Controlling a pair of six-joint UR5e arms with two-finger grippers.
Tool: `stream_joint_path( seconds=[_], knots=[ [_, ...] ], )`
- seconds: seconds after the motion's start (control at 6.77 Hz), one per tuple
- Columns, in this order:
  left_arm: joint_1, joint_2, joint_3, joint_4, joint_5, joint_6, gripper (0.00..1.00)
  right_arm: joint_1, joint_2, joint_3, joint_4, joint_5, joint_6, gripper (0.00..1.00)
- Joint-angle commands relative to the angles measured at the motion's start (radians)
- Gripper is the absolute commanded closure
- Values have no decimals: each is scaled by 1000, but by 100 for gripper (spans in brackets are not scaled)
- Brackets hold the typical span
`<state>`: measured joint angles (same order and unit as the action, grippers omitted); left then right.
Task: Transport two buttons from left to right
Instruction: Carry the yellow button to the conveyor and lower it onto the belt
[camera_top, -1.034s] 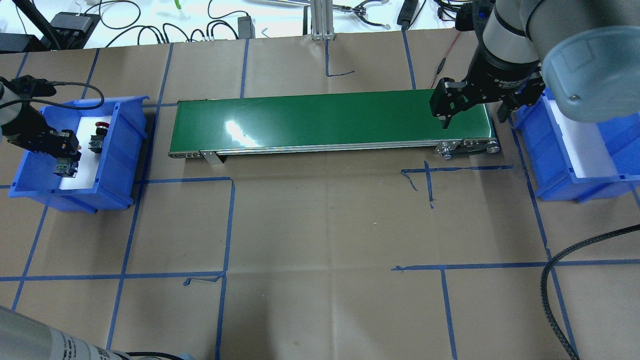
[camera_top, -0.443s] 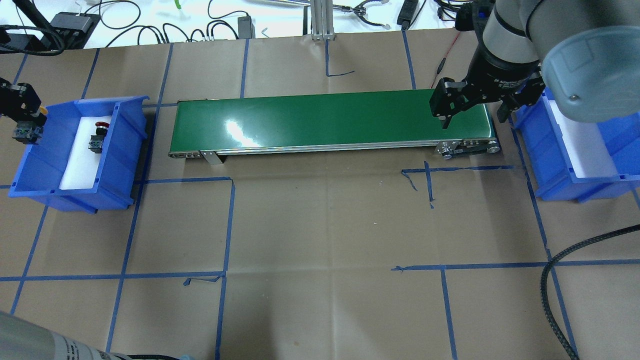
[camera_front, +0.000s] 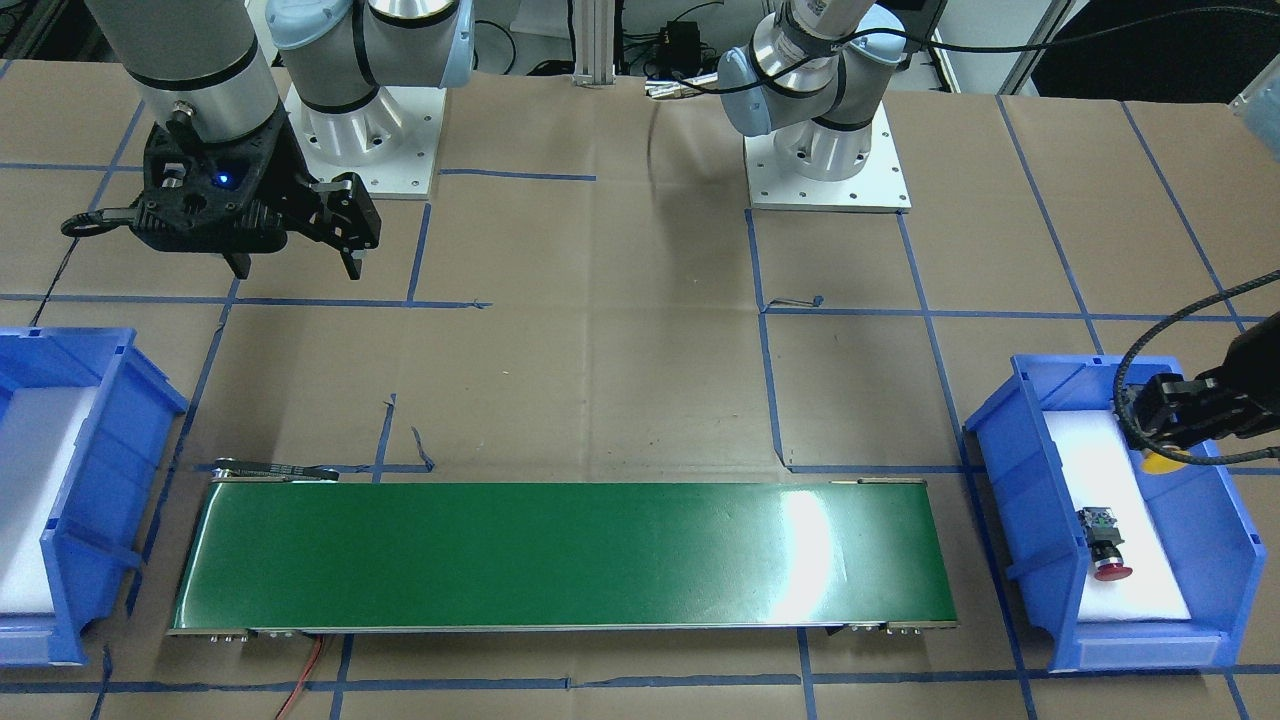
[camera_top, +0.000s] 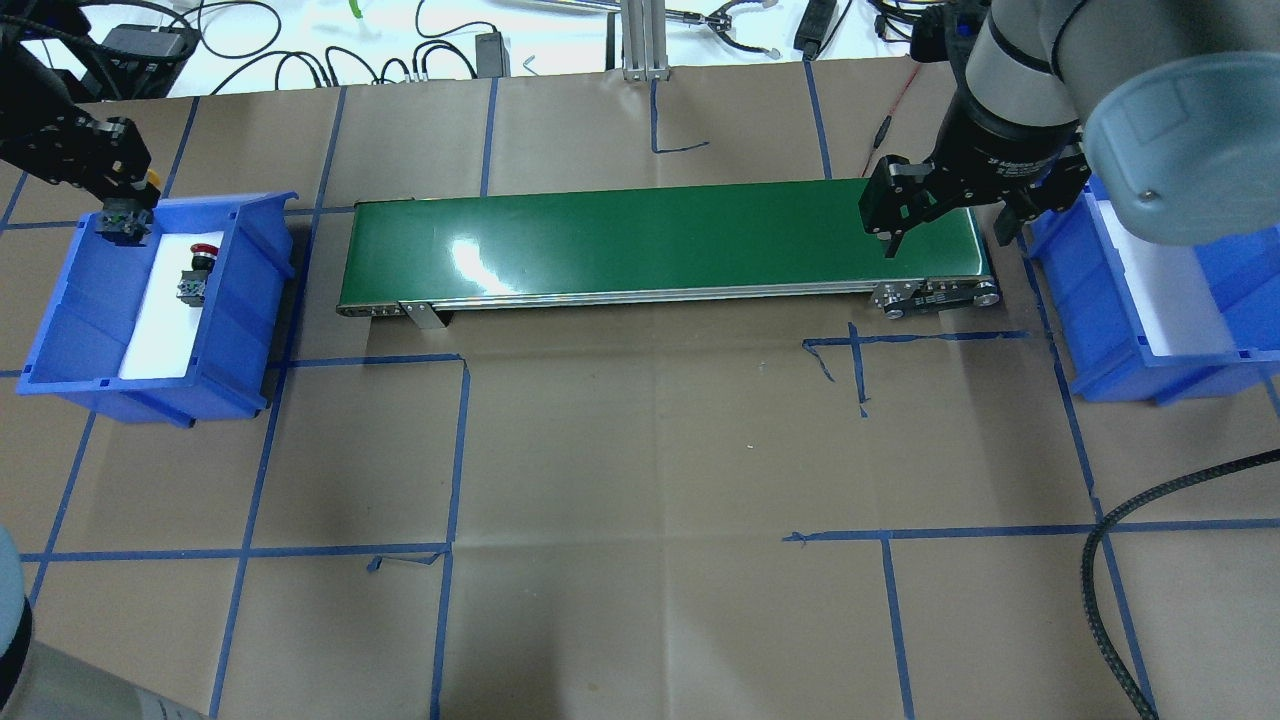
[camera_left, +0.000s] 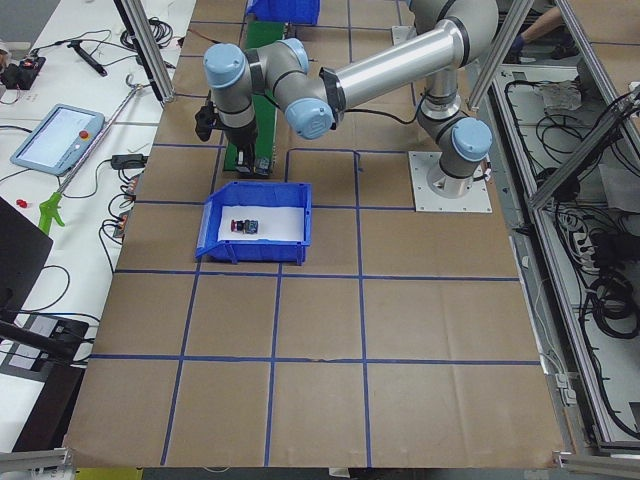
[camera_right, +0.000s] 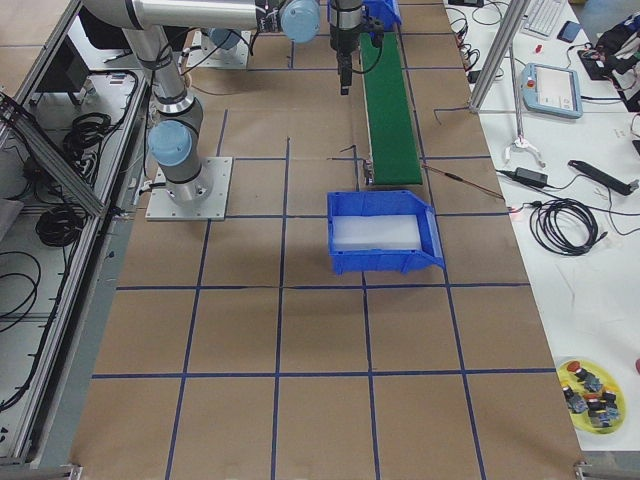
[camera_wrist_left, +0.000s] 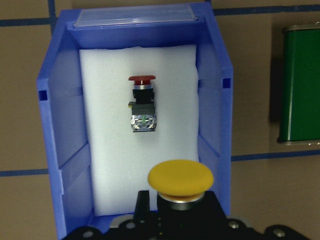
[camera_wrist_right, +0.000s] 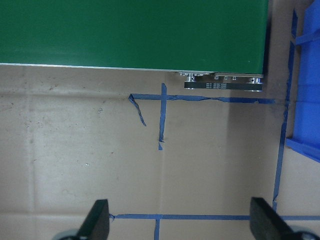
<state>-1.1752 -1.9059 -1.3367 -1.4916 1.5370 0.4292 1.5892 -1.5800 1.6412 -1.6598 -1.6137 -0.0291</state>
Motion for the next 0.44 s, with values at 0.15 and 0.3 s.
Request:
stream_joint_path(
  seconds=[0.15,0.3],
  knots=[
    [-263,-16,2,14,0,-359,100,0,0,0,0,0,0,0],
    [-303,-39,-9,57,-1,-400,100,0,0,2,0,0,-2,0]
  ],
)
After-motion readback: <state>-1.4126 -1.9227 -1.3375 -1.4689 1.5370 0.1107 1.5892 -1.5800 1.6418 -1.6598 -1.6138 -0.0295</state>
